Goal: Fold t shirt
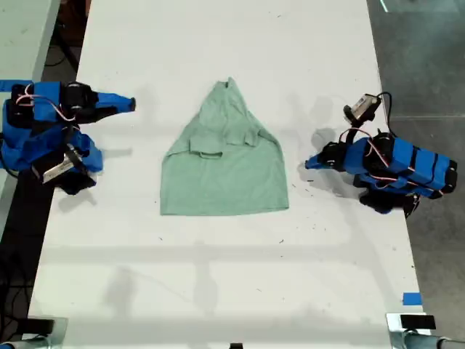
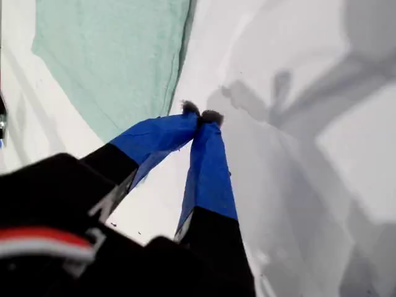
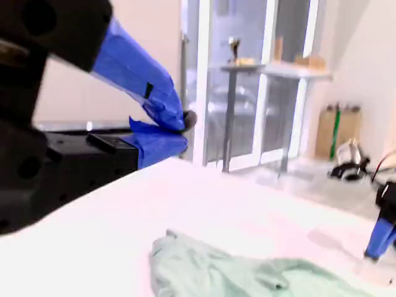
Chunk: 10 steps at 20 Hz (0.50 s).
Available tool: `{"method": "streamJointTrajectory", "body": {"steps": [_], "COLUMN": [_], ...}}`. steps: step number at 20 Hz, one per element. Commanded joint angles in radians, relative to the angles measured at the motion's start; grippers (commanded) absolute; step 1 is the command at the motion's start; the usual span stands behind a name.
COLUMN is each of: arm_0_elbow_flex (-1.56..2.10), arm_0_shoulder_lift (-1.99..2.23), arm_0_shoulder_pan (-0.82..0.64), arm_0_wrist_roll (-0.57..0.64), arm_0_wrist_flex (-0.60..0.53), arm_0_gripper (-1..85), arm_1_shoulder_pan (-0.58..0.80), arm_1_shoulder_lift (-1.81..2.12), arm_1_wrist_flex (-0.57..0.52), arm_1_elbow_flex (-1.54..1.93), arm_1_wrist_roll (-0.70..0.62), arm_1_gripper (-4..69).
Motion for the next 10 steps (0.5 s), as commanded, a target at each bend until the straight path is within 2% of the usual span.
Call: {"method": "streamJointTrajectory", "body": {"steps": [1, 3, 4, 10], "arm_0_elbow_flex": [0.403, 0.565, 0.601, 0.603], "arm_0_shoulder_lift": [0.229, 0.232, 0.232, 0.232], "arm_0_shoulder_pan": [0.049, 0.034, -0.008, -0.003], "arm_0_wrist_roll": [-0.003, 0.012, 0.002, -0.029], "arm_0_wrist_flex": [-0.115, -0.161, -0.141, -0.120], "arm_0_gripper": [0.0, 0.0, 0.0, 1.5], "arm_1_shoulder_pan": [-0.002, -0.006, -0.003, -0.006], "arm_1_shoulder_lift": [0.005, 0.005, 0.005, 0.005], "arm_1_wrist_flex": [0.005, 0.006, 0.011, 0.008], "arm_1_elbow_flex": [0.044, 0.044, 0.044, 0.044], "arm_1_wrist_roll": [0.005, 0.012, 0.015, 0.021], "arm_1_gripper": [1.4, 1.4, 1.4, 1.4]}}
